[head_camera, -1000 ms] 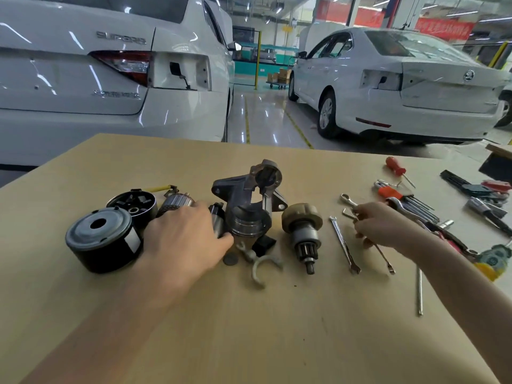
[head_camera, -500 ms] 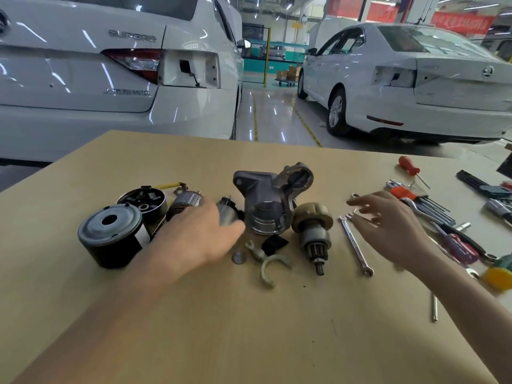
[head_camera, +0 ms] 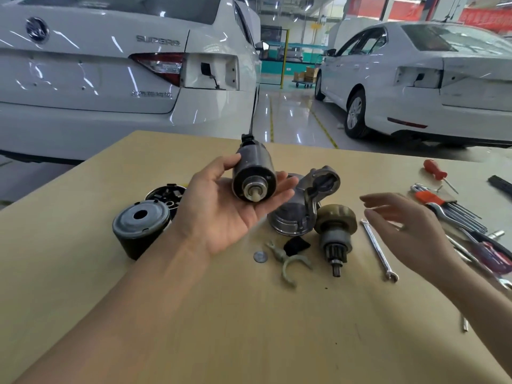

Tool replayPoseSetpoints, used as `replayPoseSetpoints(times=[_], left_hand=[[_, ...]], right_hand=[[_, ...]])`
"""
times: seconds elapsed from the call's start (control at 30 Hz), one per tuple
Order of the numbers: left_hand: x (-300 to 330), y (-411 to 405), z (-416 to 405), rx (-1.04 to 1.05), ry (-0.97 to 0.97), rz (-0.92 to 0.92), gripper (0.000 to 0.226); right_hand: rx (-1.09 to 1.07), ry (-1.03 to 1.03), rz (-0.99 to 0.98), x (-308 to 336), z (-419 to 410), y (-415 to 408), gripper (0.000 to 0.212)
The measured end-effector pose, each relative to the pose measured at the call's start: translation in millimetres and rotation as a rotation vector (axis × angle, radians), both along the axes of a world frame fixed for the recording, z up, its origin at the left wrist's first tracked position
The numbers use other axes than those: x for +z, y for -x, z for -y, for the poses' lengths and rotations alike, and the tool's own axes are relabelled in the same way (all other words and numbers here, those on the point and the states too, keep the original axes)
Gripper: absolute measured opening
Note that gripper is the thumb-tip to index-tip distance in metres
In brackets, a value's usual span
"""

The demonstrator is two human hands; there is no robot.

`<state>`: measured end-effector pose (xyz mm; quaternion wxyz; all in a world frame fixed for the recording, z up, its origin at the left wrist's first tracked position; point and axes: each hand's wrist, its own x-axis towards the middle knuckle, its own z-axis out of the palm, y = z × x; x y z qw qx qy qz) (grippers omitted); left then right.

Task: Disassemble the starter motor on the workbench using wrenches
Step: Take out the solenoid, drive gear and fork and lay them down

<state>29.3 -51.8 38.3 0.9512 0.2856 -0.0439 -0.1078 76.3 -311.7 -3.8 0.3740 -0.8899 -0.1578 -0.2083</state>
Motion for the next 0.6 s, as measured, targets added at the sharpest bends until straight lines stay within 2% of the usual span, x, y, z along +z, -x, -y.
replayPoseSetpoints(times=[0.07, 0.17, 0.2, 0.27, 0.37, 0.43, 0.5, 0.6], left_hand=[[-4.6, -0.3, 5.2, -0.04, 0.053, 0.035, 0.047], [-10.4, 1.3, 14.5, -0.099, 0.117, 0.092, 0.048], [-11.6, 2.2, 18.6, -0.099, 0.11, 0.114, 0.049], [-14.2, 3.0, 28.2, -0.055, -0.018, 0.163, 0.047], [-17.2, 4.4, 35.9, 0.106, -0.28, 0.274, 0.039], [-18.0, 6.8, 35.3, 0.206, -0.42, 0.385, 0.052], [-18.4, 10.2, 34.0, 0.303, -0.597, 0.475, 0.064], [-18.7, 14.7, 38.1, 0.329, -0.721, 0.59, 0.067]], right_hand=[[0.049, -0.057, 0.114, 6.7, -7.6, 9.1, 0.02], [0.279, -0.103, 0.236, 17.8, -29.8, 34.1, 0.005], [0.35, -0.095, 0.231, 18.5, -38.8, 43.1, 0.01], [0.44, -0.12, 0.138, 15.2, -54.9, 55.2, 0.019], [0.459, -0.269, -0.099, 4.1, -62.7, 56.1, 0.04], [0.482, -0.279, -0.145, -2.2, -58.8, 50.1, 0.03], [0.476, -0.201, -0.105, -8.0, -56.1, 44.5, 0.02], [0.46, -0.156, -0.047, -14.6, -55.0, 40.0, 0.015]])
